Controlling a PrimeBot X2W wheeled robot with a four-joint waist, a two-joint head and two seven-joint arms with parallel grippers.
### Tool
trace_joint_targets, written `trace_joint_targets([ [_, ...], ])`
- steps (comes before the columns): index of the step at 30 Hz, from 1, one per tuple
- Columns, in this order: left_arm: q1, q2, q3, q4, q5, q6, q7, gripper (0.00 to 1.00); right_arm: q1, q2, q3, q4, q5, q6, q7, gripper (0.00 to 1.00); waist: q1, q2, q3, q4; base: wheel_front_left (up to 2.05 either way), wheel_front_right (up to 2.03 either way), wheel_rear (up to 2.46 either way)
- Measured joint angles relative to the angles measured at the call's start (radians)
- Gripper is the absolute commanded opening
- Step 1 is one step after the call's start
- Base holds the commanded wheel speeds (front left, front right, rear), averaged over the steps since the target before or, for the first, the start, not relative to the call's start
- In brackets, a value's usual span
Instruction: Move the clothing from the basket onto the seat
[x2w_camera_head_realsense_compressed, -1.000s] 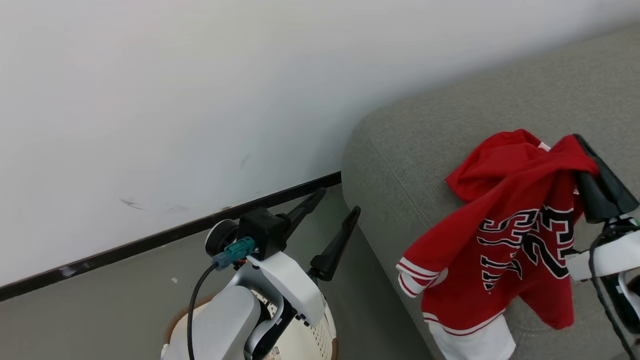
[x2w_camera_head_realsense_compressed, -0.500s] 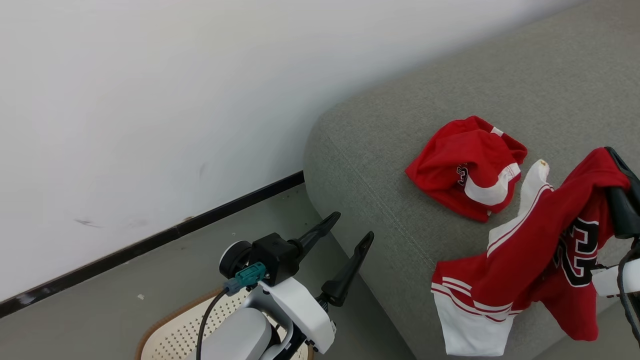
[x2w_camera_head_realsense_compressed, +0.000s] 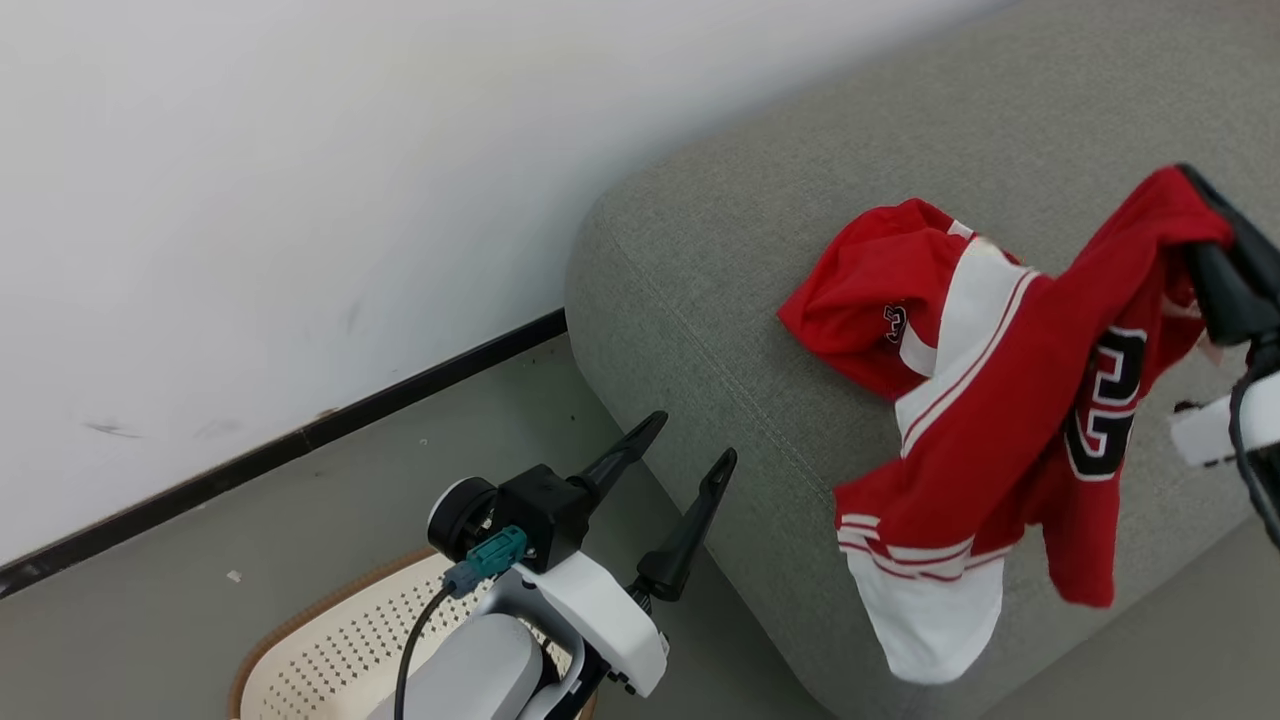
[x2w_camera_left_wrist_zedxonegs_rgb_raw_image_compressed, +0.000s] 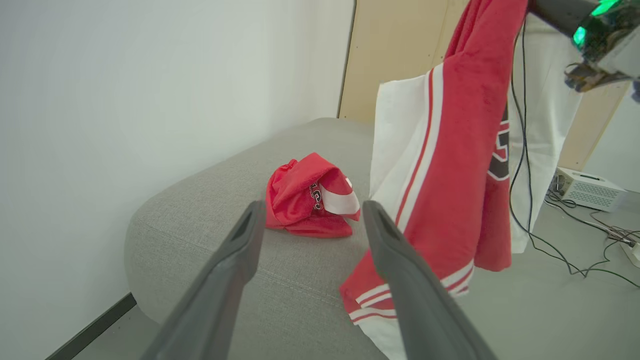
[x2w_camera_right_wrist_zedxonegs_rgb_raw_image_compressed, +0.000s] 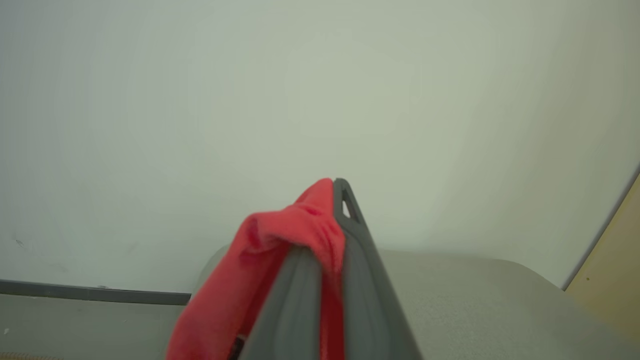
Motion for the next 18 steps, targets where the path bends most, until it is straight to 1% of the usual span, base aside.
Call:
trace_joint_targets([
  [5, -0.001, 0.001, 0.014, -0.01, 0.016, 0.026, -0.007, 1.0, -0.158, -0.018, 0.013, 0.077, 0.032, 0.0, 0.046, 0.0, 0.0, 0.0, 0.028, 0.004, 0.0, 0.0, 0.0],
  [8, -0.002, 0.015, 0.023, -0.013, 0.034, 0.043, -0.007, 1.0, -0.253, -0.035, 0.006, 0.126, 0.049, 0.0, 0.072, 0.0, 0.0, 0.0, 0.044, 0.012, 0.0, 0.0, 0.0],
  [14, -0.002, 0.044, 0.04, -0.028, 0.051, 0.071, -0.005, 1.0, -0.439, -0.098, -0.071, 0.238, 0.048, 0.0, 0.109, 0.0, 0.0, 0.0, 0.08, 0.033, 0.0, 0.0, 0.0],
  [18, -0.004, 0.058, 0.043, -0.051, 0.062, 0.089, 0.005, 1.0, -0.509, -0.127, -0.098, 0.327, 0.045, 0.0, 0.11, 0.0, 0.0, 0.0, 0.106, 0.051, 0.0, 0.0, 0.0],
])
